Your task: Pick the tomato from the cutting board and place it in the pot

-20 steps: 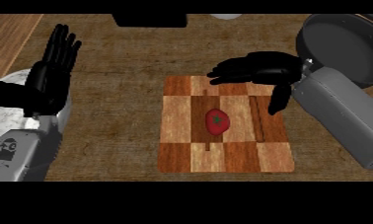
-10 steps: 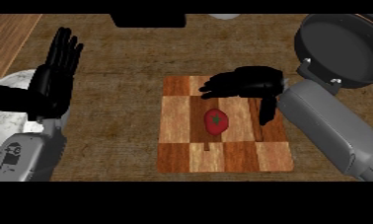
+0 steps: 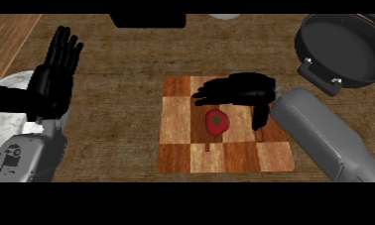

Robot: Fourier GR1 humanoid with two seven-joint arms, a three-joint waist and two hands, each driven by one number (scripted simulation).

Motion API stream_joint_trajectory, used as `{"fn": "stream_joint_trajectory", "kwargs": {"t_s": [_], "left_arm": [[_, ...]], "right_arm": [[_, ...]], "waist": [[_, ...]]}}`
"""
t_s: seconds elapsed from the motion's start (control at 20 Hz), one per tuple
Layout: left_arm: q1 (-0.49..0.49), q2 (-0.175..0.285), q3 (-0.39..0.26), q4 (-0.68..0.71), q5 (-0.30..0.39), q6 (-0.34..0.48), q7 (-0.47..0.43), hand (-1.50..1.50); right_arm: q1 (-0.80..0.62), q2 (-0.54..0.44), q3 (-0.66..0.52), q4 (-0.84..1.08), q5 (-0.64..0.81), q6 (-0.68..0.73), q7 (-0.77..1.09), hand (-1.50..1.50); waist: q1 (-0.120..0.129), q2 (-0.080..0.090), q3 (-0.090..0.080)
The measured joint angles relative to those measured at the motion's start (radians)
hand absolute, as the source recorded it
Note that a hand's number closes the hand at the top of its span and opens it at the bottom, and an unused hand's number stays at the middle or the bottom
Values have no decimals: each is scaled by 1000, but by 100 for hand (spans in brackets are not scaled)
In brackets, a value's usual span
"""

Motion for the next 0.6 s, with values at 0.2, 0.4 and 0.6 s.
{"fn": "stream_joint_trajectory", "kwargs": {"t_s": [0.2, 0.4, 0.6], "left_arm": [[-8, -18, 9, 35, -17, -10, -19, 0], [-19, -18, 25, 32, -24, -19, -3, 0], [-23, -31, 30, 33, -36, -26, -1, 0]], "right_arm": [[23, 39, -22, 31, 71, -18, 9, -150], [24, 106, -45, 88, 131, -28, 11, -150], [44, 144, -61, 116, 187, -42, -12, -150]], "waist": [[0, 1, 0], [1, 1, 0], [1, 1, 0]]}}
